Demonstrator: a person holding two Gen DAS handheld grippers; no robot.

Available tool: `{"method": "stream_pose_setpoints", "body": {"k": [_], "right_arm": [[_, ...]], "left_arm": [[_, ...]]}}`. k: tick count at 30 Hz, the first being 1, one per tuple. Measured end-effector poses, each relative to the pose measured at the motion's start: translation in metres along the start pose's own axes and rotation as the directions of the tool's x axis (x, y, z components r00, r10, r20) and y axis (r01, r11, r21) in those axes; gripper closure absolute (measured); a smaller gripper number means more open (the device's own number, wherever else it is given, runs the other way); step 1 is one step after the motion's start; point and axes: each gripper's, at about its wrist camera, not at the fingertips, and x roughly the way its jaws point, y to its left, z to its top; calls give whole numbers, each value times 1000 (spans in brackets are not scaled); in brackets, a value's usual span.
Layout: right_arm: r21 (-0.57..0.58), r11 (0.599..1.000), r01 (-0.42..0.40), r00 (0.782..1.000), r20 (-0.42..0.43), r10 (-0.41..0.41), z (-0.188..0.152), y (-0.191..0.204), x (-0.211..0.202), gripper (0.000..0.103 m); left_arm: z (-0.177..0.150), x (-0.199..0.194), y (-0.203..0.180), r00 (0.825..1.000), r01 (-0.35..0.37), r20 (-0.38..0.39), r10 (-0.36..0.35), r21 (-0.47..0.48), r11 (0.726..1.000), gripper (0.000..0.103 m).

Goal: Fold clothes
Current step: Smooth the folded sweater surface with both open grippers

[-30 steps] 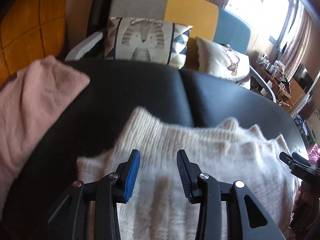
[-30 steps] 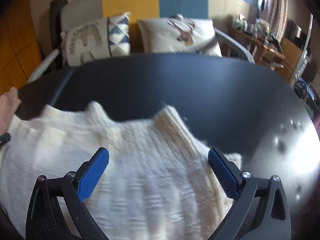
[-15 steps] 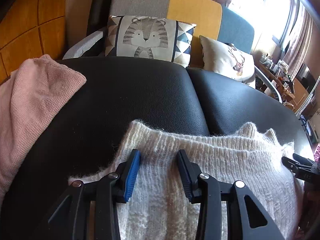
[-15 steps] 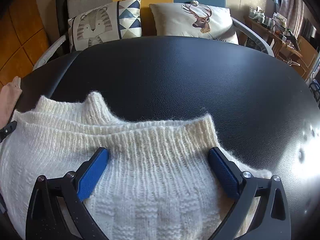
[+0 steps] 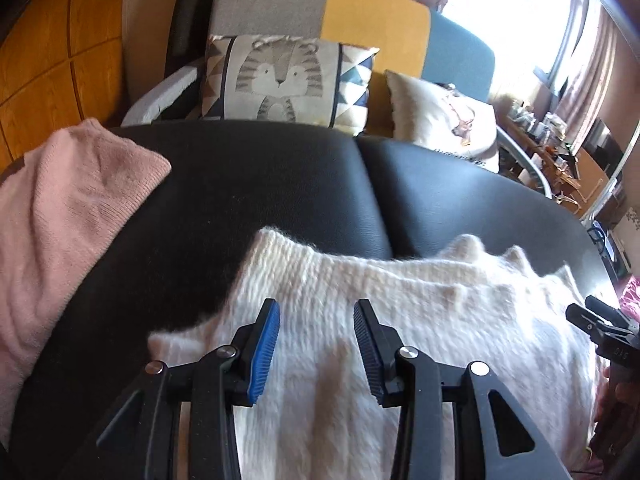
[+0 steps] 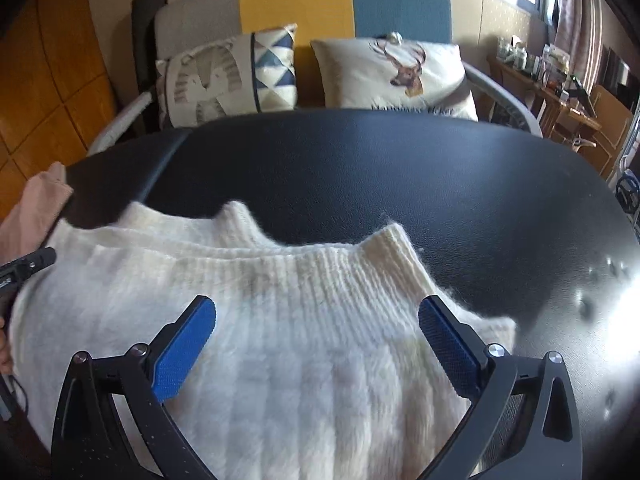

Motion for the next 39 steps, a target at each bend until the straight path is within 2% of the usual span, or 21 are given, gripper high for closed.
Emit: {"method": "stream_pose_setpoints", "body": {"k": [3,6,11,15,21,24,28,32,35,37,39], "right_arm": [[4,999,-46,998,37,45,-13,7,-26,0],[-3,998,-67,997,32,67,-31,16,-33,0],[-5,998,-56,998,-28,56,-61,24,-17,0],[-6,999,-47,999,8,47,-73,23,-13,0],[-21,999,-26,998,58,27,-82,27,-15,0],[-22,999,-25,998,63,26,-83,27,-14,0],[-11,1000,-29,999,36,29,-79,25,-19,0],[15,1000,-24,997,78,23,-81,29,-50,0],[-34,999,-22,997,77,24,-94,38,-58,0],[-52,998,-31,999,24,32,-107,41,-49,0],[-69,997,-17,999,40,20,-119,43,-45,0]], "left_arm": [[-11,-21,-10,999,26,24,-27,10,1000,63],[-25,-31,-21,999,43,20,-43,29,999,63],[-53,-34,-31,999,42,-4,-41,62,997,63],[-64,-34,-29,998,41,39,-44,90,995,63],[-75,-29,-15,991,97,92,-101,49,994,59],[-73,-31,-17,992,91,81,-95,51,995,59],[-74,-45,-22,997,40,64,-44,67,997,60],[-91,-69,-15,996,7,91,-12,62,998,60],[-102,-74,-4,997,1,83,-5,39,999,60],[-105,-71,-1,997,-5,76,2,44,999,60],[-107,-69,-1,997,-8,76,3,53,999,60]]}}
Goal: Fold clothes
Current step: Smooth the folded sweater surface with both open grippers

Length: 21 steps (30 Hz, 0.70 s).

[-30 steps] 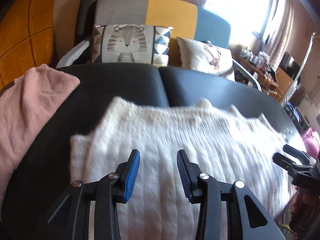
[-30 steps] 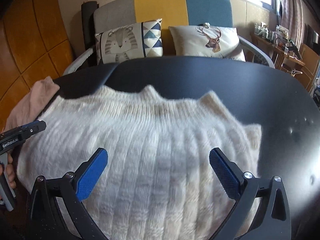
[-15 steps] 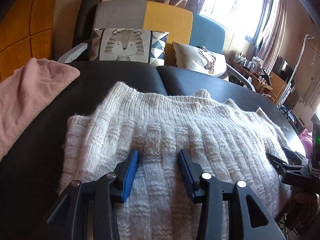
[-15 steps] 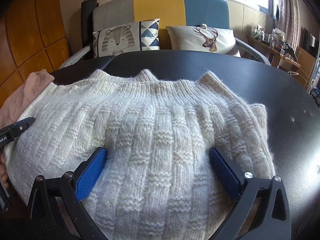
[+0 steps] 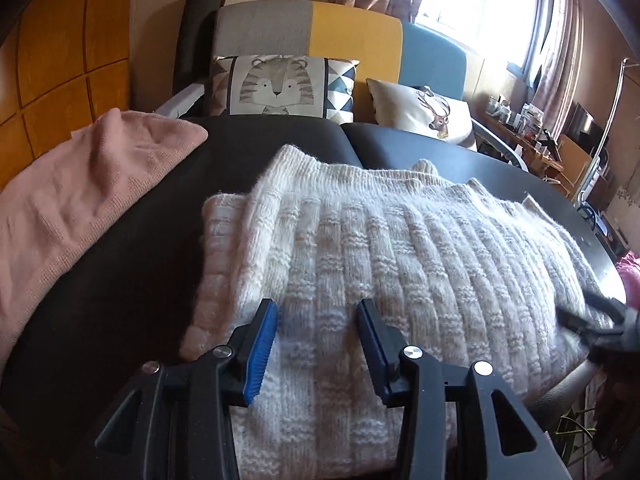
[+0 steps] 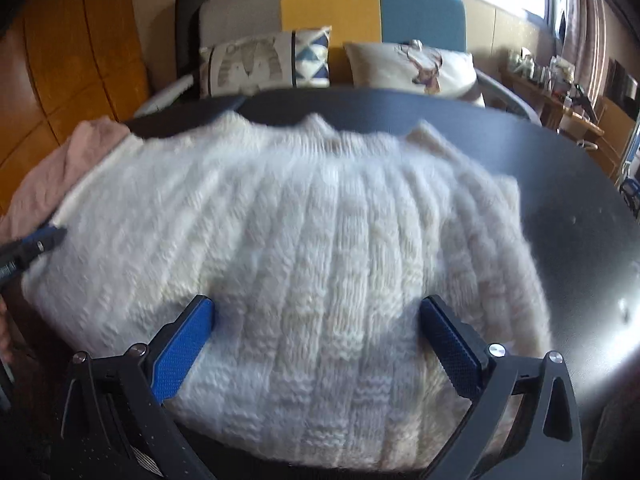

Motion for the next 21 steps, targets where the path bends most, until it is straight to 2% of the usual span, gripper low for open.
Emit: {"method": "stream_pose_setpoints", "body": {"k": [6,9,12,17,19,21], "right_arm": [[-20,1000,19,1000,12,-19,-3,3,1,0],[-15,1000,23,1000,-4,-23,-2,2,0,0],[27,999,30,1000,2,-30,3,1,-11,0],[35,999,39,999,30,-40,2,1,-18,0],[35,999,33,999,-24,-32,-4,-1,-8,0],[24,999,27,1000,-16,-27,-11,-2,-4,0]], "left_arm": [[-6,4,10,999,39,25,-38,-34,999,58],[-6,3,7,999,27,19,-27,-34,999,58],[0,-5,-2,1000,-6,-3,6,-26,1000,59],[3,-12,-24,999,36,15,-37,36,999,59],[2,-3,-29,999,30,-11,-30,42,999,59],[0,7,-26,999,35,-37,-35,10,999,57]]}}
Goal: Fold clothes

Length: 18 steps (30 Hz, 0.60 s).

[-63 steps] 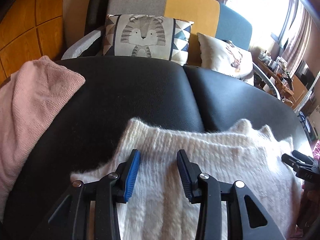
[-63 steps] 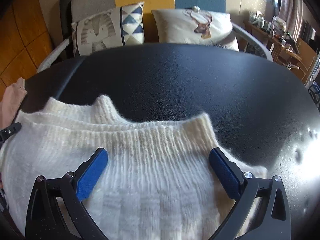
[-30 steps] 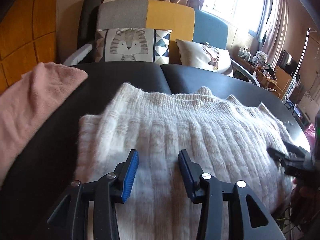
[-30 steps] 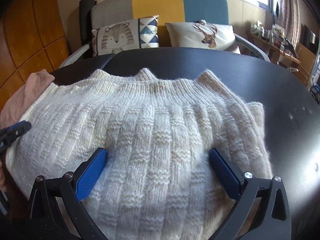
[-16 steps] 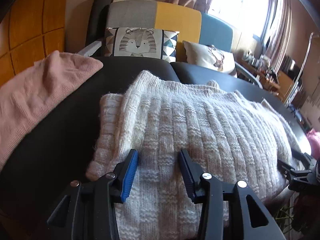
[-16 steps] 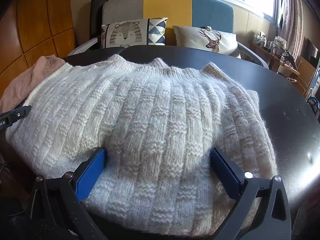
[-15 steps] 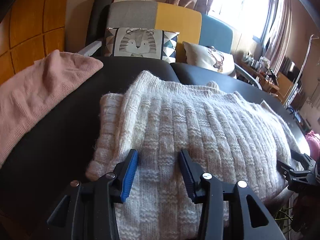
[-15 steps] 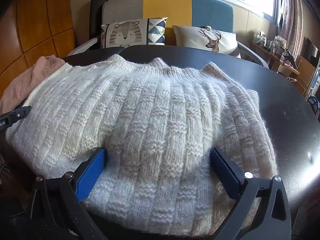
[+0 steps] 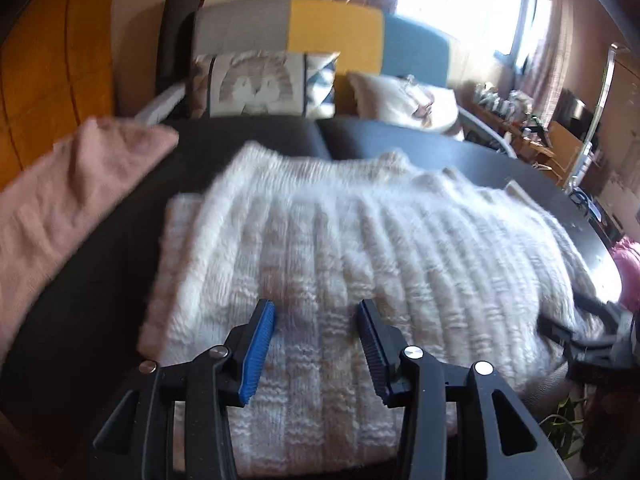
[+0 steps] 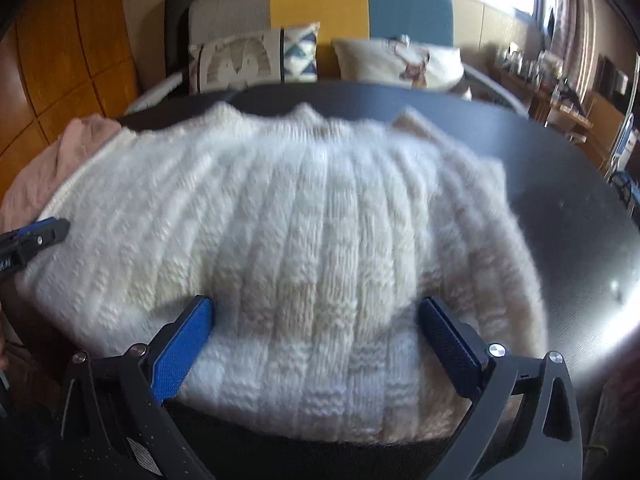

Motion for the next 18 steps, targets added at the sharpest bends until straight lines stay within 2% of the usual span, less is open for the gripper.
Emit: {"method": "stream_pose_setpoints", "body": {"k": [4,12,16,18], "right_arm": [[-5,1000,10,1000,6,-10,-2,3,2,0],[49,999,-7,999,47,4,-6,-10,-19,0],[113,993,20,997,73,-28,-9,-31,-31,0],[128,992,22,998,53,-29,-13,-40,-28,0]], "left_arm": [[-2,2,11,999,51,15,-50,-54,997,54],[0,-10,3,1000,6,7,-6,-9,1000,54],[2,-16,5,1000,9,-1,-9,-47,999,54],[1,-12,3,1000,-3,-15,2,-41,999,54]]}}
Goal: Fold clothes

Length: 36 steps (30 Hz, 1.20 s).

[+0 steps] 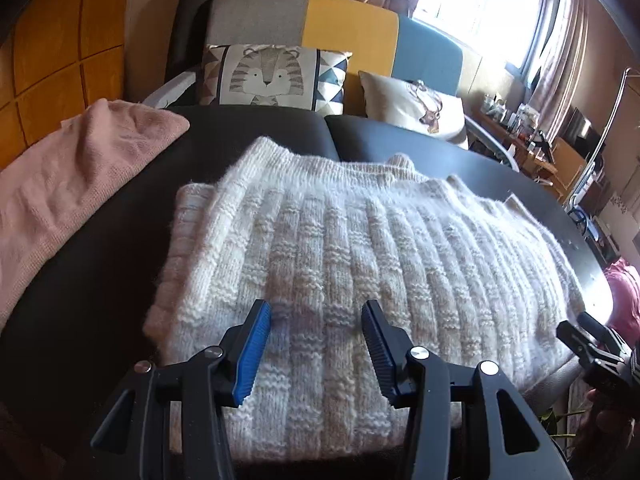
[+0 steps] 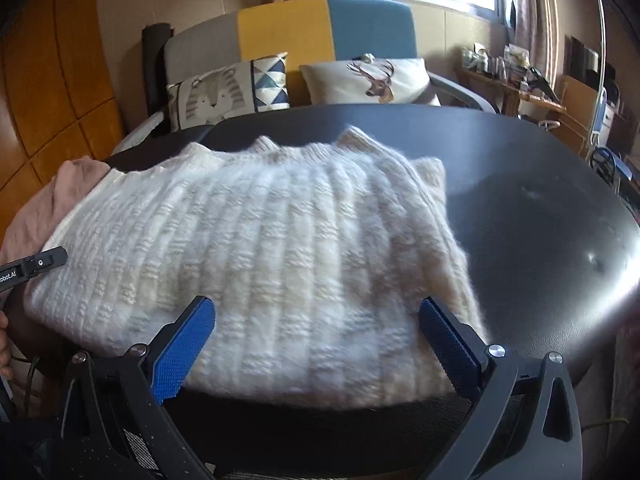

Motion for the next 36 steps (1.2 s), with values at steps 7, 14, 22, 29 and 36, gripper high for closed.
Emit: {"method": "stream_pose_setpoints", "body": {"k": [7,14,22,29,36], "right_arm": [[-41,999,6,1000,-17,-7,-6,0,5,0],[-20,1000,17,997,82,-15,43,-8,-11,0],[41,999,17,999,-35,-16,85,-25,50,0],[73,997,-13,996,-91,20,67,-34,72,0],[63,998,-9,998,-68,14,63,-34,71,0]], "left_arm": [[-2,4,-5,999,-34,-11,34,35,999,54],[22,-4,-3,1000,-23,15,23,14,1000,54],[49,32,11,996,-82,-19,81,-8,997,54],[46,46,14,996,-87,10,87,20,996,51],[40,44,24,999,-35,36,36,-18,999,48]]}}
